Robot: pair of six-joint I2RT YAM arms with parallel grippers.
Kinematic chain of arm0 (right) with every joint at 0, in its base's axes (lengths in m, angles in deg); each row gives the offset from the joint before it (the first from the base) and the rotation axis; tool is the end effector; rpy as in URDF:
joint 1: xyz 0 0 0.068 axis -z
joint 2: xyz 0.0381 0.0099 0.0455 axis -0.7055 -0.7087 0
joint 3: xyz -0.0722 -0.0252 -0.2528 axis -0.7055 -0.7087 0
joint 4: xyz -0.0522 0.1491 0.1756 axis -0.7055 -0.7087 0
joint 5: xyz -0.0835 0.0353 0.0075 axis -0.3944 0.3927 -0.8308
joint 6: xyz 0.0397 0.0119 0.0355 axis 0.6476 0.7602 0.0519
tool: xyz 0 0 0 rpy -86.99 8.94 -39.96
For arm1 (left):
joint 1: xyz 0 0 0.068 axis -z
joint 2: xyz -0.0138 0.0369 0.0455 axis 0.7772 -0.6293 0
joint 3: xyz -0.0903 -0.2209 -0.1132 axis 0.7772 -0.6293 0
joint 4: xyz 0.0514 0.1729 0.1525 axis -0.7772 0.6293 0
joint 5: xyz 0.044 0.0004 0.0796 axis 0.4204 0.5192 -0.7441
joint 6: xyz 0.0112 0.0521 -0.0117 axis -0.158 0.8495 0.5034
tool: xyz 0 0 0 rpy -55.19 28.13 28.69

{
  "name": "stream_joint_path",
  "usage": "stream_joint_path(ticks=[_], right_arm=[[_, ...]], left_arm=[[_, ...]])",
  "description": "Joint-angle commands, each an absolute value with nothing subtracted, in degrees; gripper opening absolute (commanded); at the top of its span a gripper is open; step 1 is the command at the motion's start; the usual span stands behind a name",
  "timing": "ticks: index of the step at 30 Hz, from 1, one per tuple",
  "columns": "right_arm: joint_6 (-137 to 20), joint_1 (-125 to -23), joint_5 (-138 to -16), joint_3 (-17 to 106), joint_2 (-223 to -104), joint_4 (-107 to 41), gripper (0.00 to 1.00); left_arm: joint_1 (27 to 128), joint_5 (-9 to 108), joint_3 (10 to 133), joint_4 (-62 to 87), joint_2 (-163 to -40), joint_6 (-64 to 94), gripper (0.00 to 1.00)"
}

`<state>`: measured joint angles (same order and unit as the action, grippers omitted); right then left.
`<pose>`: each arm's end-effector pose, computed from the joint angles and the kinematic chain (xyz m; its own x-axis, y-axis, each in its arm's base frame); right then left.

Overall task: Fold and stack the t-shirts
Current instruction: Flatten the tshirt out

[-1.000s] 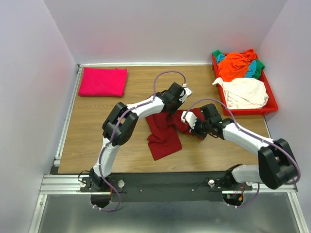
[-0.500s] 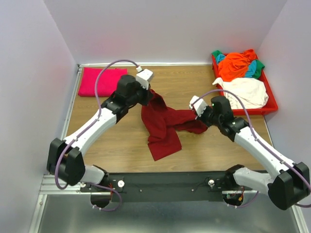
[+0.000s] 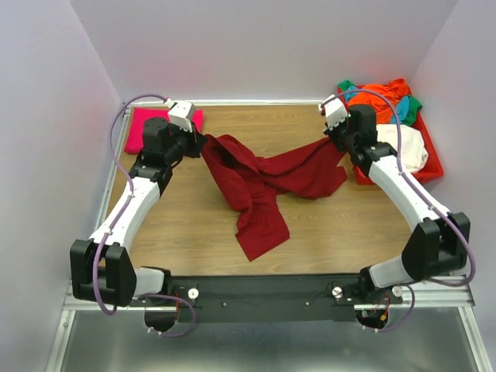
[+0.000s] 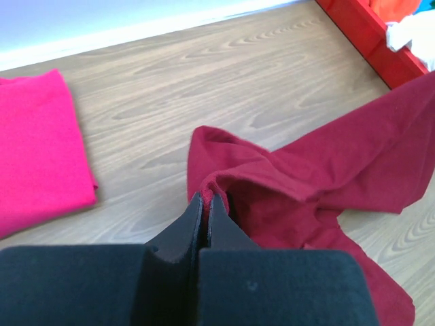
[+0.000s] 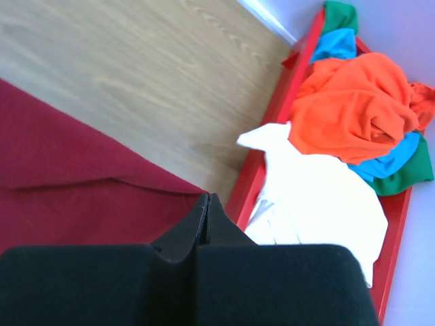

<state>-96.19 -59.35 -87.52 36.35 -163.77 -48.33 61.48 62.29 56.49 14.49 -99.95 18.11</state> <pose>0.2943 0.0742 0.3173 -0.3030 -0.6087 -0.7333 -0.4238 0.7753 -0.4684 0.2708 -0.0635 0.3243 -0.3423 -0.0731 -0.9368 0.4668 0.8520 -0.2370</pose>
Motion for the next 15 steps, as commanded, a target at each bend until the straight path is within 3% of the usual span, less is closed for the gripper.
stream_joint_path(ticks=[1,15], right_arm=[[-93.6,-57.7,-91.1,41.3,-167.7,-45.1,0.01],[-91.8,-53.8,-92.9,48.1,-176.7,-42.0,0.01]], left_arm=[[58.7,65.7,57.6,11.7,-100.1,17.8,0.0],[51.6,62.2,48.9,7.3,-93.3,13.5,0.0]])
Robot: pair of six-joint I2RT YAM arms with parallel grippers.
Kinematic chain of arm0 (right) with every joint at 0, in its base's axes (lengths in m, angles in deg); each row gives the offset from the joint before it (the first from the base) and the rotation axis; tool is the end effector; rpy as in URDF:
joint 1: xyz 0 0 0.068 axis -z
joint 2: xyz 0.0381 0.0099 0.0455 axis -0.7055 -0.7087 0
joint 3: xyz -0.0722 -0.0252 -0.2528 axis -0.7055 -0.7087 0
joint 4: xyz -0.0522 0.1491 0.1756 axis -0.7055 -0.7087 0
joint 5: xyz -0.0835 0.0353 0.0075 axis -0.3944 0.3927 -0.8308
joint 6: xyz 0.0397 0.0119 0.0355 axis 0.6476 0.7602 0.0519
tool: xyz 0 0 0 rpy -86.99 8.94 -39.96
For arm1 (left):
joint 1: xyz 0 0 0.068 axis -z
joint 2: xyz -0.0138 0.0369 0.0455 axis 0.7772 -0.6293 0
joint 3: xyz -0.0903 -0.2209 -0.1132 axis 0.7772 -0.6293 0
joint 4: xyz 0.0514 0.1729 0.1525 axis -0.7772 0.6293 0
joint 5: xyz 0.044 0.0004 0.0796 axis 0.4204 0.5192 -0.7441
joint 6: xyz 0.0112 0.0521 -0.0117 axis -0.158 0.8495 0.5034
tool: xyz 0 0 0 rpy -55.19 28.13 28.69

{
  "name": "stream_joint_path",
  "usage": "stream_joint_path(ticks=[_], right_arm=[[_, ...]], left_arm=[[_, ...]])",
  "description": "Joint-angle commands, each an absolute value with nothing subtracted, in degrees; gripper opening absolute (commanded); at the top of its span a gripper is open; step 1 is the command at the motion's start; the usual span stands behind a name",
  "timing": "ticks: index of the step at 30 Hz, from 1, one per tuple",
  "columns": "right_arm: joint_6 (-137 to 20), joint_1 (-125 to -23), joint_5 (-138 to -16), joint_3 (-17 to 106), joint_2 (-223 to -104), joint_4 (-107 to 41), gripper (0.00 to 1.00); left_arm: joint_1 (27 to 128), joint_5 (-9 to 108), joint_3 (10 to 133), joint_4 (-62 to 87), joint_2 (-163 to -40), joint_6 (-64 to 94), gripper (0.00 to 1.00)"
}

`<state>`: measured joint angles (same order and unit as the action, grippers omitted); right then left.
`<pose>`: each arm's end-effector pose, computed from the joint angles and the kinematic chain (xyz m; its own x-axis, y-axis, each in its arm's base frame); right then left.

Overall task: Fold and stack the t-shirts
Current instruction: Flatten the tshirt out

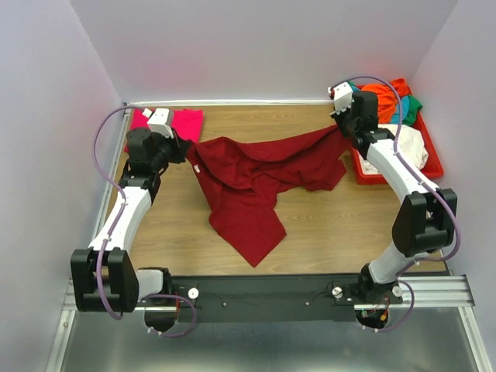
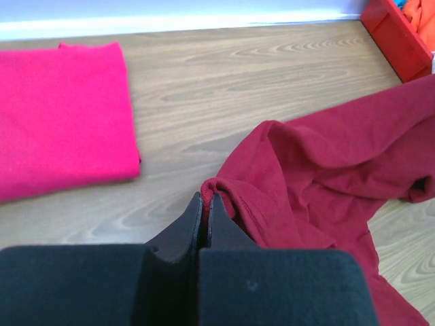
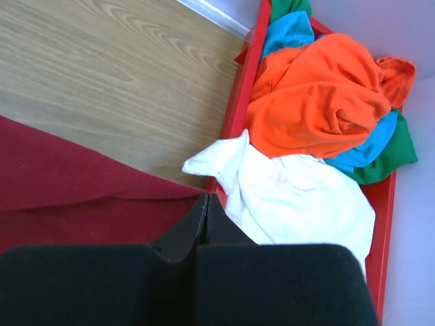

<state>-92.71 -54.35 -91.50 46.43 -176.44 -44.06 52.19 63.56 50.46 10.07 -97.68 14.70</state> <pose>0.3569 0.0553 0.3123 -0.3819 -0.5280 -0.7585 -0.2657 0.8488 -0.4571 0.2672 -0.0195 0.3078 -0.3380 -0.1801 -0.9238 0.3258 0.8985 -0.2944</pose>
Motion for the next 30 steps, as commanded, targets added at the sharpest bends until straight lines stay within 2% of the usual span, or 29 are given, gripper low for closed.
stream_joint_path(ticks=[1,7,15,21,24,30], right_arm=[[-91.9,-53.8,-92.3,47.5,-175.5,-42.0,0.01],[-93.1,-53.7,-90.0,44.6,-168.0,-42.1,0.01],[-93.5,-53.7,-83.0,40.2,-149.2,-46.4,0.01],[-90.1,-53.7,-75.6,55.0,-146.0,-60.3,0.01],[-89.9,-53.6,-73.8,65.2,-146.1,-66.3,0.01],[-91.4,-49.8,-71.2,73.9,-144.9,-70.2,0.01]], left_arm=[[51.5,61.7,47.7,7.3,-92.3,13.5,0.0],[51.5,59.5,45.1,8.4,-84.1,14.1,0.0],[51.5,61.2,42.8,5.1,-69.5,15.6,0.0],[51.5,67.5,40.6,-9.7,-59.9,9.5,0.0],[51.5,71.6,44.6,-11.4,-58.6,7.8,0.0],[52.6,79.2,53.6,-10.9,-56.7,5.8,0.0]])
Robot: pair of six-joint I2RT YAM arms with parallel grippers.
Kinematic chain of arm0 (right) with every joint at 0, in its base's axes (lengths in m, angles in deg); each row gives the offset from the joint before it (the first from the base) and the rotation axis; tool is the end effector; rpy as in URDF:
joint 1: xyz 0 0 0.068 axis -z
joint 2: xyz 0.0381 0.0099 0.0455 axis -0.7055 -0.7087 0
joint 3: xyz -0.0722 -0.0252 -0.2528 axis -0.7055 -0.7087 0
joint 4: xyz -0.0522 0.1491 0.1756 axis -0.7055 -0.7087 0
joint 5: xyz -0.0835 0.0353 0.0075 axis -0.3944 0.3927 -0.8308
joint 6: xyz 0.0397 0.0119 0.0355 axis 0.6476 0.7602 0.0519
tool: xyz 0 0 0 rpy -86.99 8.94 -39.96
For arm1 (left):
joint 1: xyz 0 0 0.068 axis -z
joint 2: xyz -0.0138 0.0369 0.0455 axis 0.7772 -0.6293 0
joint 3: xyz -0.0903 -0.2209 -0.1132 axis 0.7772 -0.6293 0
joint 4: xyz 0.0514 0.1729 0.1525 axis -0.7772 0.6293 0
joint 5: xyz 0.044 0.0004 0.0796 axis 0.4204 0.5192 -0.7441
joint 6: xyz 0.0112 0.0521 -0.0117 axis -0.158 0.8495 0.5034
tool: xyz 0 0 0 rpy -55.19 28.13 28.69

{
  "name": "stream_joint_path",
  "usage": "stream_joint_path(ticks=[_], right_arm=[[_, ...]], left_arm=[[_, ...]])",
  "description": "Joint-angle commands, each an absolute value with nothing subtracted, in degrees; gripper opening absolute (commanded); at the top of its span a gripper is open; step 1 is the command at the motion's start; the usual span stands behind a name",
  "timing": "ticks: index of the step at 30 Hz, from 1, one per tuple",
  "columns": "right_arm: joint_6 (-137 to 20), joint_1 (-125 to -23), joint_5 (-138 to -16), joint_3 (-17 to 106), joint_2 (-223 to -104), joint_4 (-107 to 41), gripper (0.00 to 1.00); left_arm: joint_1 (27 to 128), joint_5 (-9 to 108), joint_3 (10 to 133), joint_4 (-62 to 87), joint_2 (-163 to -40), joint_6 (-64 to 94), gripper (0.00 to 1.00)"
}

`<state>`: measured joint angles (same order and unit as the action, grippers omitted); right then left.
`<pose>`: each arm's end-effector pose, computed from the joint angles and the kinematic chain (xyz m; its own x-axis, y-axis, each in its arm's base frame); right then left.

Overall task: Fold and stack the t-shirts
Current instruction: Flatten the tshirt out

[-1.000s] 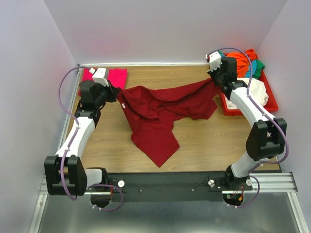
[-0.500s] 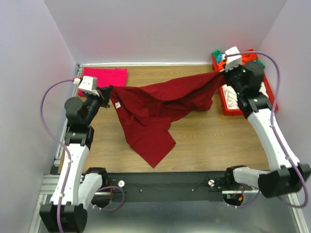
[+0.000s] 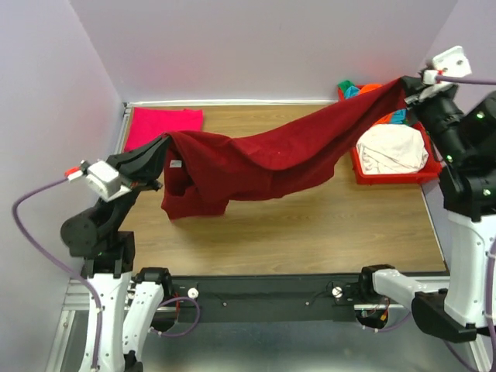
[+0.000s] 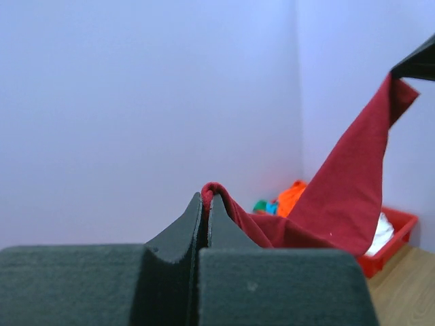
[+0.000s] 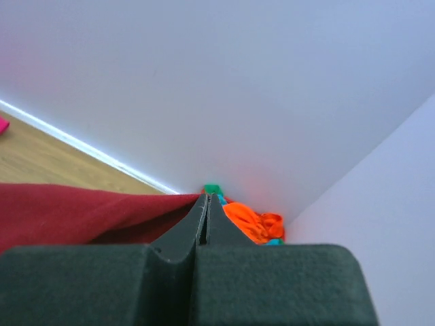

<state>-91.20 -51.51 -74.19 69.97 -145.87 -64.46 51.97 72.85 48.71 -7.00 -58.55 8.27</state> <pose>0.1491 0.0241 0.5334 0.2189 -0.4078 -0.8864 -0.2195 0.8646 -0.4520 0.0758 -0.0205 0.4375 0.4676 -0.2723 -0.8409 0.5978 0.7983 0.0740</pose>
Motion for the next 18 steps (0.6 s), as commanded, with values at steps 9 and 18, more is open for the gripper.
stream_joint_path(ticks=[9,18], right_arm=[[-90.5,-45.6,-73.2,85.7,-147.2,-71.2,0.01],[-87.8,-45.5,-68.3,73.0,-153.5,-65.2,0.01]], left_arm=[[53.0,74.2,63.4,-9.9,-53.4,5.5,0.0],[53.0,56.0,49.2,-5.3,-51.3,1.3,0.0]])
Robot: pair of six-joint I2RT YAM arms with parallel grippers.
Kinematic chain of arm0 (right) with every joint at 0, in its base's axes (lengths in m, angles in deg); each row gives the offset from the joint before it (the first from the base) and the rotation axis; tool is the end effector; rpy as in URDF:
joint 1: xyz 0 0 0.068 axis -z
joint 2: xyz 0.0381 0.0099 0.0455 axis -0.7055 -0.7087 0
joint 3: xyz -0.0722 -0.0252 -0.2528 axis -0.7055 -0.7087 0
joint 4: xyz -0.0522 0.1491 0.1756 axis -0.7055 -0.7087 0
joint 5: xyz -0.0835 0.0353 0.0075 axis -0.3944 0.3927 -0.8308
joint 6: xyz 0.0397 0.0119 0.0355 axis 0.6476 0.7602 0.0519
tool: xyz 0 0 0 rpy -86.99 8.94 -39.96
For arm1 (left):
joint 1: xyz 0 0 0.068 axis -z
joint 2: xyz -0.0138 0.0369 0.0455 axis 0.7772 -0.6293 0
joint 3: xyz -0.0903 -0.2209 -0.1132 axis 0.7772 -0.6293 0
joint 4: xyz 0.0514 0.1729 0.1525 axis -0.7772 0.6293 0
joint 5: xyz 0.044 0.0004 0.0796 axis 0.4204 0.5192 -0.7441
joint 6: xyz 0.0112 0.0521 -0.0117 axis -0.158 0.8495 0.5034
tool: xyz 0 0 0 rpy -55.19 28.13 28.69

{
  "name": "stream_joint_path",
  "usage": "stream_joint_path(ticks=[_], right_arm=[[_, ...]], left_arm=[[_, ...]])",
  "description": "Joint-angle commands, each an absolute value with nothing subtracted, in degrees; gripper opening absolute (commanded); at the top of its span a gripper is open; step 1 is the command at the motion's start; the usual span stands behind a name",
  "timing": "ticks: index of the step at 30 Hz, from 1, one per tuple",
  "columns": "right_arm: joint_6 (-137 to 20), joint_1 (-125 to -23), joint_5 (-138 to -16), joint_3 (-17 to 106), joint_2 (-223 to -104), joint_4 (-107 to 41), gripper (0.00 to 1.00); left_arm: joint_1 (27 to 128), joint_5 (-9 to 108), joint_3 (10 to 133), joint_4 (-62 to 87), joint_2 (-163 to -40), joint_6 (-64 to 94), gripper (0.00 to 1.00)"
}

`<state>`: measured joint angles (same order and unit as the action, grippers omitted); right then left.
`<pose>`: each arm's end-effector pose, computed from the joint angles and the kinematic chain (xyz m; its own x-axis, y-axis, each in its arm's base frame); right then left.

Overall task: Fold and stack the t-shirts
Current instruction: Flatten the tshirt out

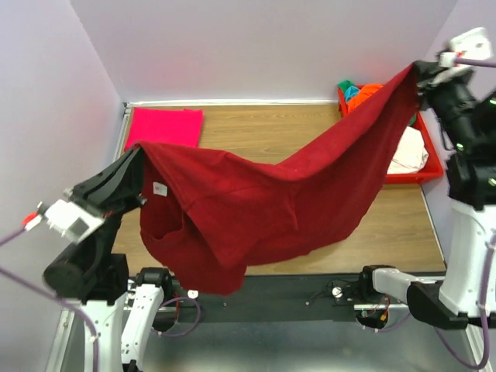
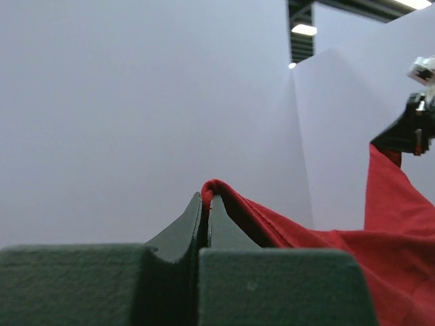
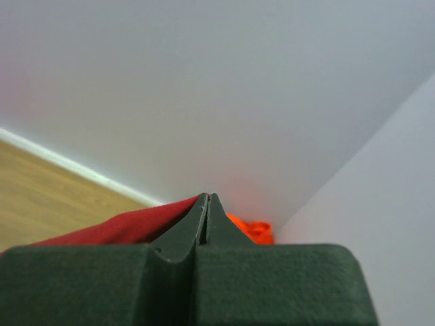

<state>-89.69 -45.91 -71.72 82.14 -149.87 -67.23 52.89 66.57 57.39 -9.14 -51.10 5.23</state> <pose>0.1380 0.0108 0.5685 0.2752 -0.3984 -0.8749 -0.1355 0.8849 -0.4456 -0.0054 -0.0155 0.4803 0.6904 -0.3487 -0.6338 0.5476 0.8244 0.1430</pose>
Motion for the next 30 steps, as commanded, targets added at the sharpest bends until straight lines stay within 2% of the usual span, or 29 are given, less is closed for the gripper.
stream_joint_path(ticks=[1,6,9,10,11,12,14,16,17,19,20,21,23,26,30], right_arm=[[-87.9,-45.6,-65.6,69.8,-153.8,-64.2,0.01],[-87.0,-45.6,-58.8,50.5,-157.8,-53.5,0.01],[-84.4,-45.6,-56.5,44.7,-165.9,-48.6,0.01],[-83.8,-45.7,-55.5,43.9,-168.8,-47.5,0.01],[-82.7,-46.0,-54.4,44.6,-171.8,-46.6,0.01],[-82.0,-46.8,-54.8,46.0,-178.8,-46.6,0.07],[-80.5,-47.2,-59.8,49.5,-185.1,-46.7,0.33],[-77.6,-47.2,-66.1,55.2,-189.0,-47.1,0.59],[-76.9,-47.2,-67.6,57.0,-190.7,-47.5,0.64],[-78.1,-47.2,-68.3,56.5,-189.9,-48.0,0.74],[-80.3,-47.2,-67.5,55.4,-187.4,-48.1,0.76],[-81.5,-47.2,-64.7,52.4,-185.5,-48.3,0.82],[-85.1,-47.2,-59.0,49.8,-182.3,-50.0,0.88],[-97.7,-47.2,-45.4,44.3,-176.9,-61.3,0.88],[-105.2,-47.2,-36.0,33.9,-170.0,-63.4,0.86]], left_arm=[[53.0,53.8,47.0,-5.6,-51.7,-1.2,0.0],[52.9,47.8,28.5,-10.3,-56.6,-10.7,0.0],[52.9,41.6,21.2,-16.0,-67.0,-16.6,0.0],[52.8,38.5,20.6,-17.2,-70.3,-17.5,0.04],[52.8,35.2,20.7,-18.3,-74.2,-18.7,0.22],[52.8,34.3,22.7,-19.3,-82.5,-18.4,0.56],[52.5,35.6,28.2,-17.5,-91.2,-15.4,0.74],[52.2,37.7,39.5,-12.3,-101.2,-10.2,0.83],[52.2,38.0,46.5,-6.4,-103.4,-8.8,0.84],[52.2,38.8,50.5,-3.2,-104.7,-3.7,0.84],[52.1,38.9,52.2,-2.5,-104.0,-1.8,0.84],[52.1,40.7,52.8,-1.7,-102.4,1.9,0.84],[52.1,45.5,53.7,1.8,-100.6,5.1,0.84],[52.6,57.8,53.3,8.0,-98.2,8.0,0.78],[55.0,67.7,48.9,14.8,-95.4,11.1,0.78]])
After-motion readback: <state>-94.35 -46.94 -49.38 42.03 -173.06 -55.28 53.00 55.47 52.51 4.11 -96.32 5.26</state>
